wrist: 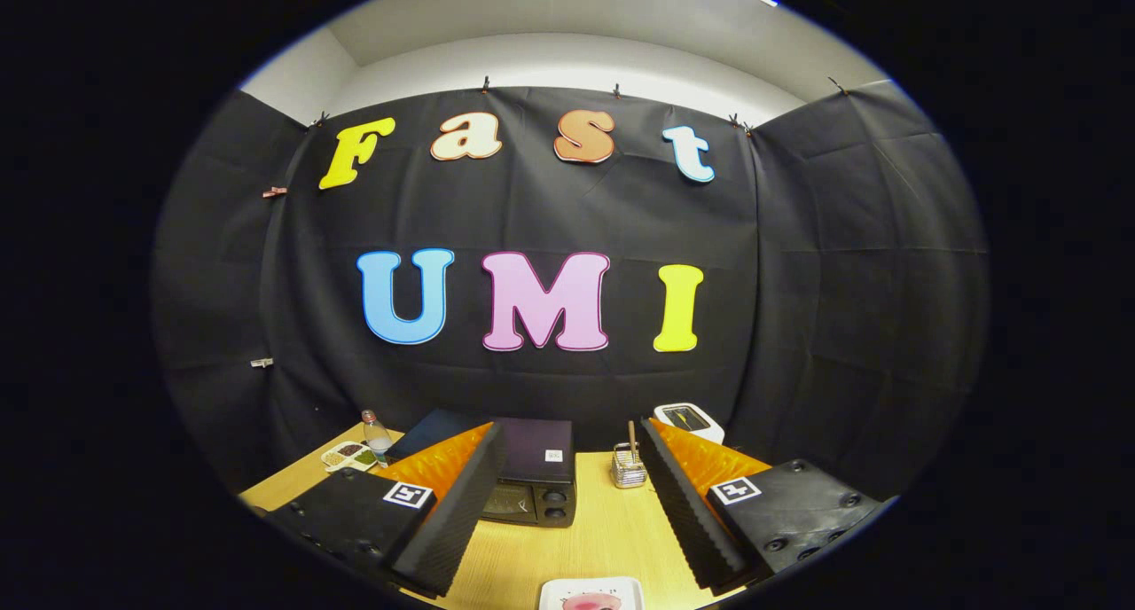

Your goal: Open the toaster oven, put the food inside, and close the toaster oven door.

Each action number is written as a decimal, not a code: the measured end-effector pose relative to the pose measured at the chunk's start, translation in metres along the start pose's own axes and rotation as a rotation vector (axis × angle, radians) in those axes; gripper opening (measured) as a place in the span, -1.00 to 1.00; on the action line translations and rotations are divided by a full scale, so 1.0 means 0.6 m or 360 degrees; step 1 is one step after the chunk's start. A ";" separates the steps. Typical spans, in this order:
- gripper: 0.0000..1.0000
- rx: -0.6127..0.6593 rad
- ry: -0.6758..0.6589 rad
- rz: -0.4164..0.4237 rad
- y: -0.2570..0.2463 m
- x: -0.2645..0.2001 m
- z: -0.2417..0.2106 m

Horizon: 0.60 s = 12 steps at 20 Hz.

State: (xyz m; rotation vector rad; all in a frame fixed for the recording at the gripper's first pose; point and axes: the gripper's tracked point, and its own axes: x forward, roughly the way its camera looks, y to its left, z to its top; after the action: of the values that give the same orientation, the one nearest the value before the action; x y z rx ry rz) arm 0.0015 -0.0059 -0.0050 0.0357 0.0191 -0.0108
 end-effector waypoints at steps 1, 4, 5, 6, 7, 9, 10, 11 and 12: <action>0.95 -0.0004 0.0003 0.0001 0.000 0.001 0.000; 0.95 -0.0014 0.0018 -0.0002 -0.002 0.000 -0.006; 0.95 -0.0014 0.0023 0.0002 -0.001 -0.001 -0.007; 0.95 -0.0018 0.0025 0.0004 0.001 -0.002 -0.007; 0.95 -0.0026 0.0026 0.0008 0.002 -0.002 -0.007; 0.95 -0.0037 0.0028 0.0013 0.003 0.001 -0.010; 0.95 -0.0032 0.0033 0.0015 0.004 0.003 -0.011; 0.95 -0.0022 0.0042 0.0020 0.007 0.005 -0.015; 0.95 -0.0016 0.0046 0.0023 0.010 0.007 -0.017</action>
State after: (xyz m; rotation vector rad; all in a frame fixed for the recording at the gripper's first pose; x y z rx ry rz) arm 0.0057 0.0002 -0.0149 0.0261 0.0480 0.0041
